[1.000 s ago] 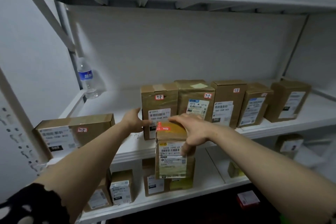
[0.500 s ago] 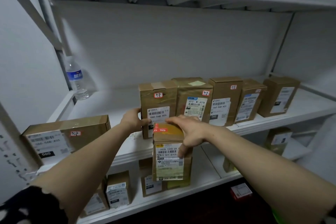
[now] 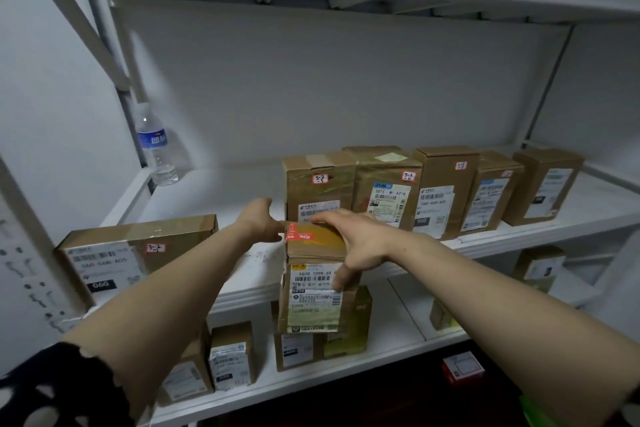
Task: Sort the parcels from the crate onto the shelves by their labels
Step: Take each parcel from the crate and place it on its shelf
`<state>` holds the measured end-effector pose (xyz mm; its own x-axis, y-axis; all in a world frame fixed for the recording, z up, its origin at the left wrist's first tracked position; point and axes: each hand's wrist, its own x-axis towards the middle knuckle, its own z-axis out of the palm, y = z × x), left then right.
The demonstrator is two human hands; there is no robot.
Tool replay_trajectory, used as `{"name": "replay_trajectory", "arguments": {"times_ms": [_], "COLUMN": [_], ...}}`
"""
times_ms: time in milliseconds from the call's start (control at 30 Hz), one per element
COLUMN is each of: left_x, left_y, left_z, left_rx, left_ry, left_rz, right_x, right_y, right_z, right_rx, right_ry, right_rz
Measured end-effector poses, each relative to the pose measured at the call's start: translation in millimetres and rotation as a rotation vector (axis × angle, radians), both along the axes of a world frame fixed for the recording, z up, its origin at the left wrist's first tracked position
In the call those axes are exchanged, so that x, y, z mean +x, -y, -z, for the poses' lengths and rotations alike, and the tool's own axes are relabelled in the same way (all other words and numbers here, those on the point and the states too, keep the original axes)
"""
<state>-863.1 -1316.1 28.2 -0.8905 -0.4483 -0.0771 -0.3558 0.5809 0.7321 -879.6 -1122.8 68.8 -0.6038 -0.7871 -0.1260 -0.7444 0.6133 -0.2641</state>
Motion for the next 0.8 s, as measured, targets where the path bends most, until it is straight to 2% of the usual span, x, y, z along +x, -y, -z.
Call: {"name": "replay_trajectory", "arguments": {"times_ms": [33, 167, 233, 300, 433, 533, 700, 800], "left_x": [4, 25, 37, 49, 71, 82, 84, 85], "left_y": [4, 28, 41, 53, 73, 80, 92, 104], "left_z": [-7, -39, -50, -59, -59, -53, -34, -28], "left_rx": [-0.007, 0.203, 0.202, 0.132, -0.162, -0.265, -0.335, -0.553], "left_ry": [-0.019, -0.144, -0.206, -0.255, -0.27, -0.167, 0.202, 0.297], "left_rz": [-0.003, -0.098, -0.147, -0.17, -0.119, -0.059, 0.074, 0.129], "right_x": [2, 9, 15, 21, 24, 24, 18, 15], "right_y": [6, 37, 55, 73, 101, 112, 118, 121], "right_z": [-2, -8, -12, -15, -16, -15, -13, -11], "right_rx": [-0.003, -0.028, -0.024, -0.004, 0.049, 0.089, 0.147, 0.152], "right_ry": [-0.02, -0.097, -0.14, -0.193, -0.31, -0.334, -0.344, -0.342], "right_rz": [-0.016, -0.055, -0.093, -0.139, -0.201, -0.215, -0.192, -0.164]}}
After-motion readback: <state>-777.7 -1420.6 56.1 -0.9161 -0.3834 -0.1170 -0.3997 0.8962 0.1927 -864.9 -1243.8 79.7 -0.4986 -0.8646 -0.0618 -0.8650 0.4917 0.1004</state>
